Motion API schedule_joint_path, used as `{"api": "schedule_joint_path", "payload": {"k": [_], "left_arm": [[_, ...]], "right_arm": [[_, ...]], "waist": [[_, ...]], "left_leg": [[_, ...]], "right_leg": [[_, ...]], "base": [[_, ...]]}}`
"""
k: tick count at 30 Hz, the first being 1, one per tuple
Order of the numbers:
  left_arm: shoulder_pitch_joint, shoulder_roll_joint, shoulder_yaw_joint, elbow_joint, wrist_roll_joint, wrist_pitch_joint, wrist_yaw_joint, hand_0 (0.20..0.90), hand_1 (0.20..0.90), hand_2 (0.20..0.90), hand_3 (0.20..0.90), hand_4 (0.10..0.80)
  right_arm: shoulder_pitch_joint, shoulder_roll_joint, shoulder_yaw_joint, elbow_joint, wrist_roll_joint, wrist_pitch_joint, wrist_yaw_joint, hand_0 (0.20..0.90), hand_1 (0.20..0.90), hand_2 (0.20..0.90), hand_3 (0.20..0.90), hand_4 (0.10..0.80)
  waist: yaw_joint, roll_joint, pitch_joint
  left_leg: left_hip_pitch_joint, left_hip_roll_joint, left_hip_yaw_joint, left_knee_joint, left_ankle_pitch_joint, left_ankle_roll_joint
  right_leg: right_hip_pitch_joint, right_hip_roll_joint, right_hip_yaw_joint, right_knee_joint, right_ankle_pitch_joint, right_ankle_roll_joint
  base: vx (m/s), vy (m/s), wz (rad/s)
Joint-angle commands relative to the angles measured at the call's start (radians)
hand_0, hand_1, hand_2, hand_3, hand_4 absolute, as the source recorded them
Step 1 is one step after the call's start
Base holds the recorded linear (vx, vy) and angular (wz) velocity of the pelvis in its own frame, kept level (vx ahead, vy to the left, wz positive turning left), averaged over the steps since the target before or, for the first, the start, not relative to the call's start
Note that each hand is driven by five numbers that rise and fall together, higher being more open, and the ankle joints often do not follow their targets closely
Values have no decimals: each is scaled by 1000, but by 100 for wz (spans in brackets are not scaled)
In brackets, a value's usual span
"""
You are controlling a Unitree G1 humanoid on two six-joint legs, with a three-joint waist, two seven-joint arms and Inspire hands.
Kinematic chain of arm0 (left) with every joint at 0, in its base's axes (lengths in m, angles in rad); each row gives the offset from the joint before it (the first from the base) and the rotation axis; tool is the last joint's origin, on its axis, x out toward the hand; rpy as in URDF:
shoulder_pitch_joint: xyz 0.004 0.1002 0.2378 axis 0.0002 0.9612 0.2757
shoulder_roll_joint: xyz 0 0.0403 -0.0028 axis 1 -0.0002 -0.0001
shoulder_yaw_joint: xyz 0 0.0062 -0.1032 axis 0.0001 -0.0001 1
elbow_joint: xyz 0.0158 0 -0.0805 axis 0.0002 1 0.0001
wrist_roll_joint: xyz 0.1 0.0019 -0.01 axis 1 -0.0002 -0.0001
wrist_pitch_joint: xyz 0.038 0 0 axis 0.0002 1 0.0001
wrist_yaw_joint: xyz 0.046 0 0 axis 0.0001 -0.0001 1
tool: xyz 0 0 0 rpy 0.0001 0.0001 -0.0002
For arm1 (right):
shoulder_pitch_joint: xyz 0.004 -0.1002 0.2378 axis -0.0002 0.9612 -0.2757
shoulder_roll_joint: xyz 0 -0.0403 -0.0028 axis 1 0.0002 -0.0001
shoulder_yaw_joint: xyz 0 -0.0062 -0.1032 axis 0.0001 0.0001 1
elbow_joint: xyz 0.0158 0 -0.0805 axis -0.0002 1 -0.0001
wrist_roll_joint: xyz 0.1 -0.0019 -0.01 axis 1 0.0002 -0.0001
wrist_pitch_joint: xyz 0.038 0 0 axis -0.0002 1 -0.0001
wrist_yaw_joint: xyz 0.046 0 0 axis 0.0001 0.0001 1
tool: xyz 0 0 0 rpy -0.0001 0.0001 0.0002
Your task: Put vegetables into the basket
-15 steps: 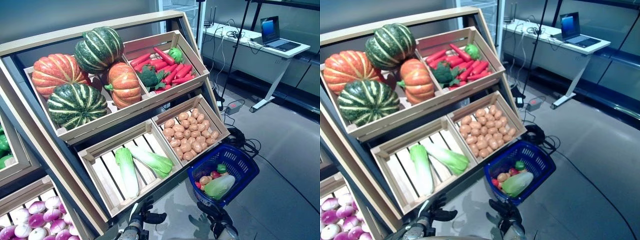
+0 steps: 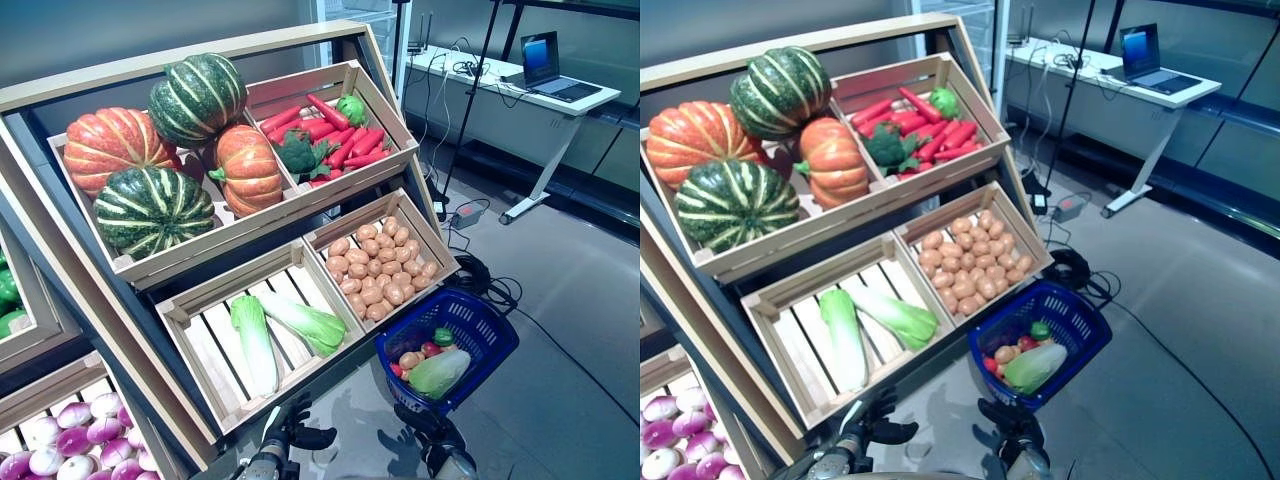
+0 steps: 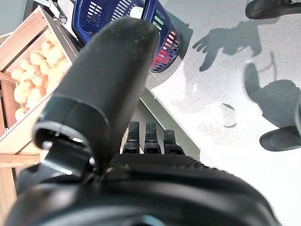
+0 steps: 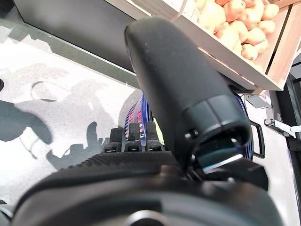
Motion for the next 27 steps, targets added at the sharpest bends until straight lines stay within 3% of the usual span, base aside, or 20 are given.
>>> {"api": "schedule_joint_path", "payload": {"k": [1,4,7,11,14,15,18,19,27], "left_arm": [[-158,-5,-45,-10,69,-129,9,900,900,900,900,800],[-162,39,-54,-139,99,-202,93,900,900,900,900,800],[-167,82,-42,-249,94,-225,162,900,900,900,900,800],[-161,134,53,-348,112,-269,297,900,900,900,900,800],[-163,135,101,-356,111,-281,358,900,900,900,900,800],[-187,131,138,-345,115,-295,437,900,900,900,900,800],[-276,118,157,-310,116,-335,538,900,900,900,900,800],[-346,117,162,-302,147,-352,605,900,900,900,900,800],[-501,154,208,-306,174,-323,793,900,900,900,900,800]], "right_arm": [[-100,38,-5,5,-61,-47,-36,900,900,900,900,800],[-96,6,23,-75,-144,-56,-88,900,900,900,900,800],[-84,-24,38,-155,-199,-46,-112,900,900,900,900,800],[-50,-79,24,-238,-307,-71,-54,900,900,900,900,800],[-43,-102,23,-281,-391,-101,-66,900,900,900,900,800],[-49,-131,35,-327,-474,-134,-91,900,900,900,900,800],[-117,-169,52,-339,-491,-163,-122,900,900,900,900,800],[-178,-186,54,-319,-461,-175,-117,900,900,900,900,800],[-267,-227,41,-319,-374,-181,-107,900,900,900,900,800]], "waist": [[5,-17,54],[3,-16,70],[1,-16,81],[5,-19,97],[7,-21,112],[9,-23,137],[8,-24,203],[7,-30,252],[-11,-61,358]], "left_leg": [[17,-16,-19,1,-42,21],[14,-16,-20,1,-42,19],[9,-16,-18,1,-43,20],[9,-15,-17,1,-42,24],[4,-11,-17,7,-33,23],[-49,-3,-30,68,-37,18],[-153,6,-53,162,-45,7],[-222,13,-62,230,-60,1],[-507,41,-109,580,-184,8]], "right_leg": [[9,-10,23,1,15,-69],[4,-9,25,3,14,-70],[0,-8,26,4,13,-71],[-7,-11,19,16,9,-74],[-26,-17,21,52,-5,-79],[-74,-29,25,110,-22,-88],[-174,-47,40,206,-46,-96],[-245,-61,53,274,-63,-96],[-539,-111,130,638,-180,-108]], "base": [[0,0,0],[0,0,0],[0,0,0],[51,23,0],[30,41,0],[-79,58,0],[-312,81,-2],[-336,62,2],[-157,73,-1]]}}
